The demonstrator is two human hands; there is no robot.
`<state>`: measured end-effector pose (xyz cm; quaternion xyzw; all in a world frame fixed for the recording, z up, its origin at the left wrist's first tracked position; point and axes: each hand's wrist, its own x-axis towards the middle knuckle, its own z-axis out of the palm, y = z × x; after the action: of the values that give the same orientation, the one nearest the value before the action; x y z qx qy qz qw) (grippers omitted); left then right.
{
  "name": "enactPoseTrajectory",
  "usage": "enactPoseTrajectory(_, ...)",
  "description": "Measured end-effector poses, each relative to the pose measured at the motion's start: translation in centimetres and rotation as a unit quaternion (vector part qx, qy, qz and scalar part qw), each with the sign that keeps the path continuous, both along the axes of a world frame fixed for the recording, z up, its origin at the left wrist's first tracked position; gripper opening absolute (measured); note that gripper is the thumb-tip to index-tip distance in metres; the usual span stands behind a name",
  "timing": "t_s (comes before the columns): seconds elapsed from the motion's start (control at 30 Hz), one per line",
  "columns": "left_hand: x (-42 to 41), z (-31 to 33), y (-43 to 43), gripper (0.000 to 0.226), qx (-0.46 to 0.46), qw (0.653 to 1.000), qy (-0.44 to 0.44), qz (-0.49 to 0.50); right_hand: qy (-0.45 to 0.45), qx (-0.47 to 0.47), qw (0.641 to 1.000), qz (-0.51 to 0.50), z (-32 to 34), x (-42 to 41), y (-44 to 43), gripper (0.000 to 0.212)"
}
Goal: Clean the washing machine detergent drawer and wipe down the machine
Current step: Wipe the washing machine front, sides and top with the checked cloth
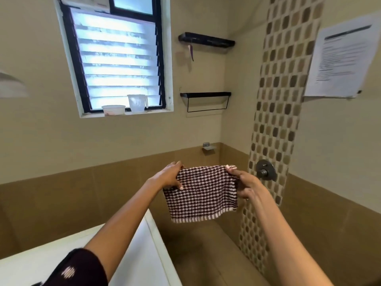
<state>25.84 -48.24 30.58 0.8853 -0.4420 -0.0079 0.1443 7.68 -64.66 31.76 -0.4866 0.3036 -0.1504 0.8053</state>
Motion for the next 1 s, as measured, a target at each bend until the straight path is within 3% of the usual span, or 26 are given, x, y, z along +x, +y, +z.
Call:
enactPoseTrajectory(0.1, 1.8, -0.4, 0.6, 0.064, -0.014, 0.997, 0.006, 0.07, 0.009, -0.039, 0.999, -0.004, 0.0, 0.8, -0.2, 0.008)
enactPoseTrajectory(0.2, 3.2, -0.8, 1.0, 0.054, -0.065, 0.99, 0.037, 0.121, 0.048, -0.144, 0.986, -0.07, 0.1, 1.8, -0.5, 0.033)
enactPoseTrajectory(0.33, 3.3, -1.3, 0.8, 0.038, -0.125, 0.975, 0.057, 0.172, 0.026, -0.241, 0.963, -0.121, 0.9, 2.7, -0.8, 0.037)
enactPoseTrajectory(0.4, 3.4, -1.6, 0.2, 0.036, -0.177, 0.956, 0.102, 0.212, 0.005, -0.238, 0.962, -0.131, 1.2, 3.3, -1.1, 0.033)
enactPoseTrajectory(0.5, 3.2, -1.5, -0.6, 0.035, -0.333, 0.871, 0.252, 0.259, -0.017, -0.199, 0.972, -0.124, 1.1, 4.0, -1.3, 0.027)
enactPoseTrajectory(0.6, 2.5, -1.2, -0.9, 0.033, -0.392, 0.808, 0.338, 0.28, -0.03, -0.19, 0.974, -0.116, 0.9, 4.2, -1.4, 0.02)
enactPoseTrajectory(0.8, 2.7, -1.6, -0.5, 0.009, -0.408, 0.767, 0.401, 0.291, -0.049, -0.22, 0.966, -0.127, -0.1, 4.5, -2.2, 0.007)
enactPoseTrajectory(0.9, 3.0, -1.9, -0.3, 0.02, -0.453, 0.748, 0.386, 0.292, -0.072, -0.205, 0.967, -0.131, -0.4, 4.4, -2.6, 0.009)
enactPoseTrajectory(1.0, 3.3, -2.0, -0.2, 0.028, -0.473, 0.755, 0.358, 0.277, -0.094, -0.17, 0.97, -0.143, -0.7, 4.5, -2.9, 0.005)
